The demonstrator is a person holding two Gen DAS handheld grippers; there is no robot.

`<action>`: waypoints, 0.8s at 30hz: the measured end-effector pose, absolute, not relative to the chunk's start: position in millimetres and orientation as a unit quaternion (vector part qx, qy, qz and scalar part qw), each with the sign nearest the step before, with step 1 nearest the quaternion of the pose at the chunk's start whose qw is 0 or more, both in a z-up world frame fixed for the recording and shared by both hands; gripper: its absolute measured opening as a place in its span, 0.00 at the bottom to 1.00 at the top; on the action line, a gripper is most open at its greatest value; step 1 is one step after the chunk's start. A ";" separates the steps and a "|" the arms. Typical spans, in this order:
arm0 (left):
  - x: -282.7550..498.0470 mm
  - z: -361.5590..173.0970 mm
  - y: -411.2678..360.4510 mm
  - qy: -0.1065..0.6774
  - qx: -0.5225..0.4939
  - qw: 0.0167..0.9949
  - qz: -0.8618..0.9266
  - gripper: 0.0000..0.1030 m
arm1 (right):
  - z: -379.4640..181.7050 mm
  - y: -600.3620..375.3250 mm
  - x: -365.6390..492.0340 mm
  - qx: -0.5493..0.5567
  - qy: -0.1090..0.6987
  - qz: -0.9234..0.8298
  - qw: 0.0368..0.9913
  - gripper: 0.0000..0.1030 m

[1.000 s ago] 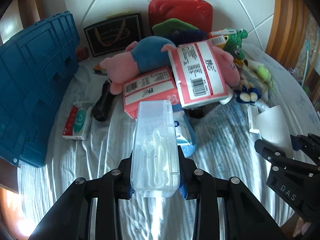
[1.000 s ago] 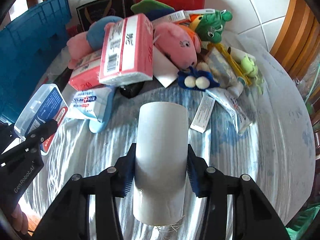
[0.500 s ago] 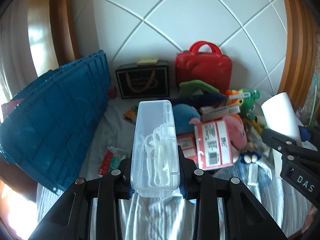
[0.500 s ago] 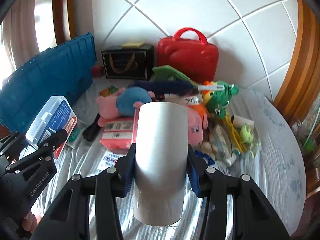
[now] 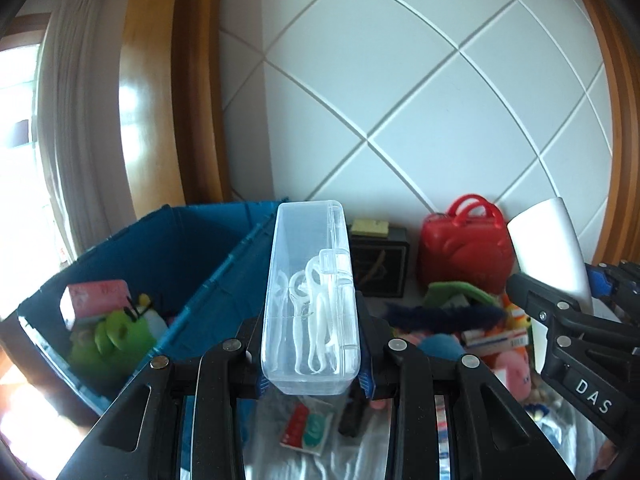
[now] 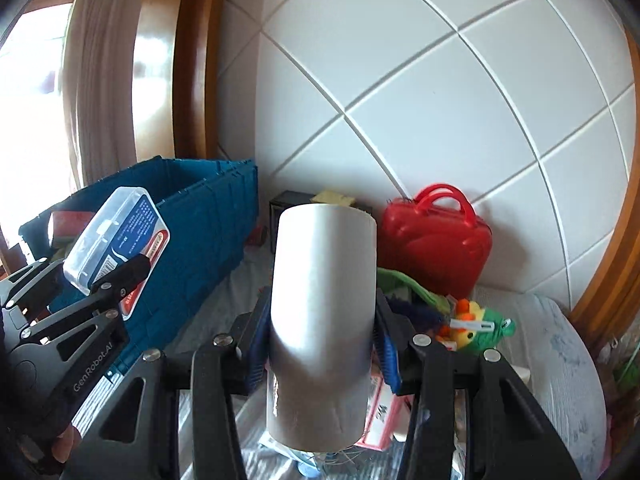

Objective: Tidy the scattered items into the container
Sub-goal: 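Carry the clear case and paper roll over the blue crate with both grippers, then open both grippers to drop the case and paper roll into the crate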

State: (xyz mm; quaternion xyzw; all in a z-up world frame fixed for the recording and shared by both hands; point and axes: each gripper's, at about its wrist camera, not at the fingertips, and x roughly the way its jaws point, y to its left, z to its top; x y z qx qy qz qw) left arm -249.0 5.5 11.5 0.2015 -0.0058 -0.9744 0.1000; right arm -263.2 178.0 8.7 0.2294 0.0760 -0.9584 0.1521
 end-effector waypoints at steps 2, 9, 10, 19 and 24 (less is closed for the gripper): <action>-251.0 20.7 -25.2 -0.008 0.192 0.114 -0.975 0.31 | 20.2 148.9 -267.8 0.215 0.076 -0.960 0.165 0.44; -259.1 31.0 -148.2 -0.012 0.193 0.169 -0.966 0.31 | 42.4 26.9 -285.1 0.191 0.069 -0.954 0.222 0.44; -260.5 29.2 -164.2 -0.011 0.197 0.174 -0.965 0.31 | 42.0 8.0 -287.3 0.192 0.070 -0.951 0.230 0.44; -272.6 11.2 -274.4 0.011 0.228 0.192 -0.954 0.32 | 27.3 -124.5 -313.2 0.220 0.088 -0.937 0.257 0.44; -270.6 1.7 -307.5 0.042 0.227 0.216 -0.949 0.88 | 20.4 -155.1 -327.4 0.236 0.091 -0.939 0.232 0.71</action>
